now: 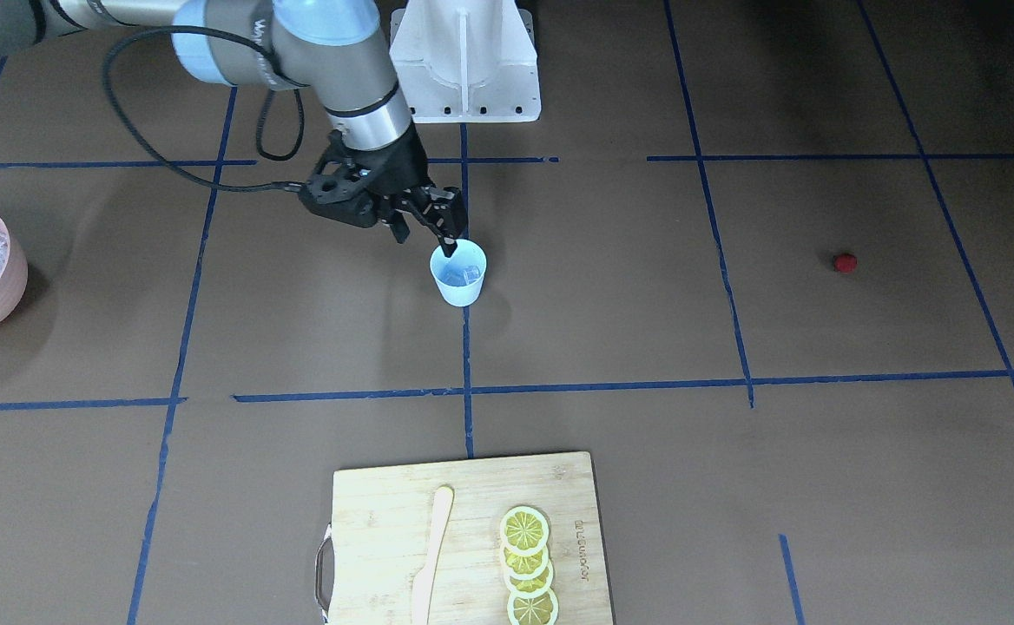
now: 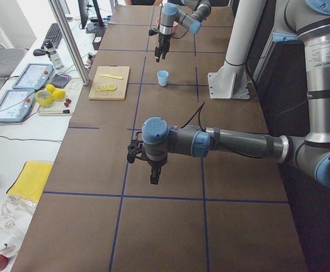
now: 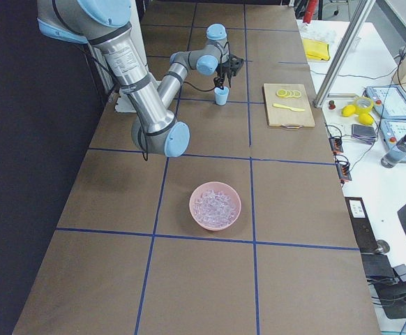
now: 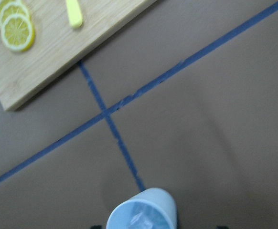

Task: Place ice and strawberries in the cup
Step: 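Return the right gripper over the ice bowl while the left gripper reaches toward the strawberry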

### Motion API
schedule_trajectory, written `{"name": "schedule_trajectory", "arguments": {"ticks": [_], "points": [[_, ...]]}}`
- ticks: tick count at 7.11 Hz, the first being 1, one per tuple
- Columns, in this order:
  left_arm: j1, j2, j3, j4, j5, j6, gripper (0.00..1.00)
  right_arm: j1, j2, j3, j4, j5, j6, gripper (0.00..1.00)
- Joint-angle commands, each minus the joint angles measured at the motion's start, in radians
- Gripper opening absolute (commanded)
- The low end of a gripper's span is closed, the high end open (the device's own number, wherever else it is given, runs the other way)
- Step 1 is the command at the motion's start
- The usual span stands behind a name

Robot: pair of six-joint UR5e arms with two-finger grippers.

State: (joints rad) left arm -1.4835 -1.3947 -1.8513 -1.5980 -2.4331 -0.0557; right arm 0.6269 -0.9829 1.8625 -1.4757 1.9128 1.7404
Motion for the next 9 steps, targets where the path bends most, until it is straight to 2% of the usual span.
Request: {"name": "schedule_trajectory", "arguments": {"ticks": [1, 3, 4, 5, 6, 7, 8, 9], "points": [[0.098, -0.003, 0.009, -0.105, 0.009, -0.201, 1.0, 0.211, -0.267, 0.188, 0.0, 0.206, -0.225, 0.99], [0.205, 0.002, 0.007, -0.256, 0.014, -0.435, 1.0, 0.353, -0.434, 0.202, 0.011, 0.267, -0.541, 0.99], [0.274, 0.0, 0.006, -0.348, 0.063, -0.546, 1.0, 0.403, -0.532, 0.223, 0.012, 0.287, -0.675, 0.99], [0.422, -0.001, 0.004, -0.367, 0.206, -0.641, 1.0, 0.451, -0.618, 0.221, 0.012, 0.291, -0.852, 0.99], [0.492, -0.004, 0.007, -0.403, 0.271, -0.761, 1.0, 0.533, -0.676, 0.225, 0.012, 0.331, -0.956, 0.99], [0.514, -0.004, 0.007, -0.43, 0.278, -0.785, 1.0, 0.6, -0.703, 0.207, 0.006, 0.369, -1.078, 0.99], [0.541, -0.006, 0.007, -0.43, 0.308, -0.788, 1.0, 0.631, -0.72, 0.202, -0.001, 0.37, -1.134, 0.99], [0.593, -0.009, 0.012, -0.431, 0.384, -0.788, 1.0, 0.645, -0.727, 0.184, -0.001, 0.361, -1.191, 0.99]]}}
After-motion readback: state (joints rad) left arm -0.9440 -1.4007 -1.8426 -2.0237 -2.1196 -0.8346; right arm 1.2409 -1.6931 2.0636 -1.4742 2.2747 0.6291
